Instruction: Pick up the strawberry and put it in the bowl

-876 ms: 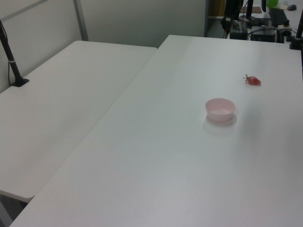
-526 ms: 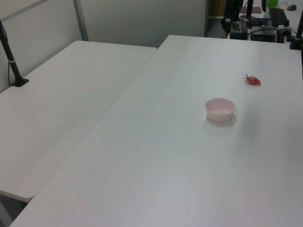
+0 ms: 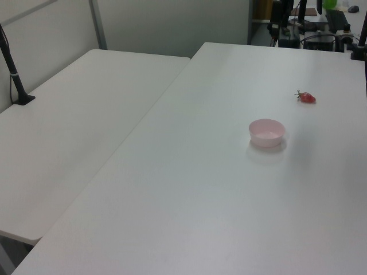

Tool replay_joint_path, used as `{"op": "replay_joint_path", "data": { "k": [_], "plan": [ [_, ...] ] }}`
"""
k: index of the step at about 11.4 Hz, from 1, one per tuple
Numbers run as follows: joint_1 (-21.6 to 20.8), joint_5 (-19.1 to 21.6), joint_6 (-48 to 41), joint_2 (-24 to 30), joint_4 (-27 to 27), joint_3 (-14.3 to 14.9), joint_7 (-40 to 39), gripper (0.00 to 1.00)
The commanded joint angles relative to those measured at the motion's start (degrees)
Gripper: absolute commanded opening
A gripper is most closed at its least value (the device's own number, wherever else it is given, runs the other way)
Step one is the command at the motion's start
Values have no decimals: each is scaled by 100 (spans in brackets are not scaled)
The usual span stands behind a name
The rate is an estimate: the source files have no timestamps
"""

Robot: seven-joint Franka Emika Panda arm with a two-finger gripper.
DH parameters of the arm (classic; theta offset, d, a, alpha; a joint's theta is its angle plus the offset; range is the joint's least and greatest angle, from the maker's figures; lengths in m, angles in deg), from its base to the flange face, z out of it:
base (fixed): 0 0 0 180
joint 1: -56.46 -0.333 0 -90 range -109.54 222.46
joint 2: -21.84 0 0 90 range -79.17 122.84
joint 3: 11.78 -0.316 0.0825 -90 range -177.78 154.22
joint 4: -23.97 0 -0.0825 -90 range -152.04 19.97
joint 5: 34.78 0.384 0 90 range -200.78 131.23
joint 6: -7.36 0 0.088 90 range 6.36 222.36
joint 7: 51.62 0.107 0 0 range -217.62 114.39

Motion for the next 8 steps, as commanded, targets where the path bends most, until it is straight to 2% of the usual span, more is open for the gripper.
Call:
{"op": "replay_joint_path", "data": {
  "k": [1, 2, 4, 5, 6, 8],
  "plan": [
    [-28, 14, -247, 68, 58, 96, -86, 100],
    [-19, -64, -440, 69, 67, 114, -225, 100],
    [130, -309, -468, 43, 15, 158, -1590, 100],
    [287, -502, -451, 42, -108, 167, -1928, 100],
    [498, -565, -442, 42, -205, 167, -1958, 99],
    [980, -583, 38, 60, -835, 167, -1932, 100]
  ]
}}
